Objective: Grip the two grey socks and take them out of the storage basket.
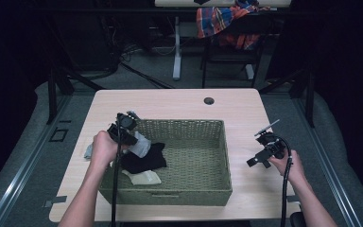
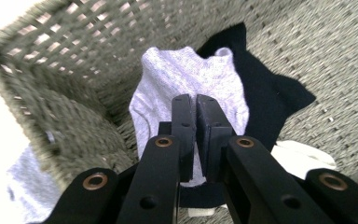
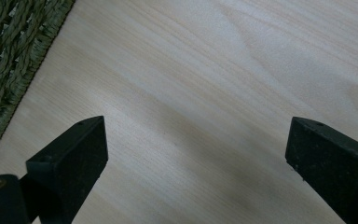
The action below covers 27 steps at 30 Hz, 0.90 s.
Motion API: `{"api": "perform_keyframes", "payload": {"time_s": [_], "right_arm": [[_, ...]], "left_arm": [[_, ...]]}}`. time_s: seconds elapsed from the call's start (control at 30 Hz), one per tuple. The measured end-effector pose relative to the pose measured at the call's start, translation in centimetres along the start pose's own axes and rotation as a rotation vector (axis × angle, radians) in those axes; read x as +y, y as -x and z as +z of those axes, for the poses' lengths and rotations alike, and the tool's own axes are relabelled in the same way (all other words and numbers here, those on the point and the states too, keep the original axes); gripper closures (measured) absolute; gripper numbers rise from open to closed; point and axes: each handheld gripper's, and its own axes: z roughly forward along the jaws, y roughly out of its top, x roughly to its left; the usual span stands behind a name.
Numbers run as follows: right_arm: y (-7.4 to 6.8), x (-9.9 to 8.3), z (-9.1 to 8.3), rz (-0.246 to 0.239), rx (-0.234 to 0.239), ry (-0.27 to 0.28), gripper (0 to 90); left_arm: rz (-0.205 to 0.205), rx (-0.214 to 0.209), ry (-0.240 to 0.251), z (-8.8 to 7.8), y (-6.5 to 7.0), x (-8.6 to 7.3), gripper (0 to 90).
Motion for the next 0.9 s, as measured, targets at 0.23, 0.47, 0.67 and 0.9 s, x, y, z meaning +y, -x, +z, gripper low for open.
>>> {"api": "perform_keyframes", "payload": {"time_s": [0.23, 0.47, 0.67, 0.9], "right_arm": [[-0.1, -0.1, 0.1, 0.011, 0.002, 0.013, 5.4], [0.0, -0.1, 0.1, 0.009, 0.0, 0.011, 5.4], [0.0, -0.1, 0.0, 0.006, 0.001, 0.008, 5.4], [-0.1, -0.1, 0.0, 0.003, 0.0, 0.007, 5.4]], "left_arm": [[0.012, -0.001, 0.021, -1.0, 0.0, 0.5, 86.5], [0.009, 0.011, 0.034, -2.0, -0.4, 1.0, 86.6], [0.007, 0.021, 0.049, -3.3, -0.9, 1.6, 86.6], [-0.005, 0.031, 0.061, -4.4, -1.7, 2.3, 86.7]]}}
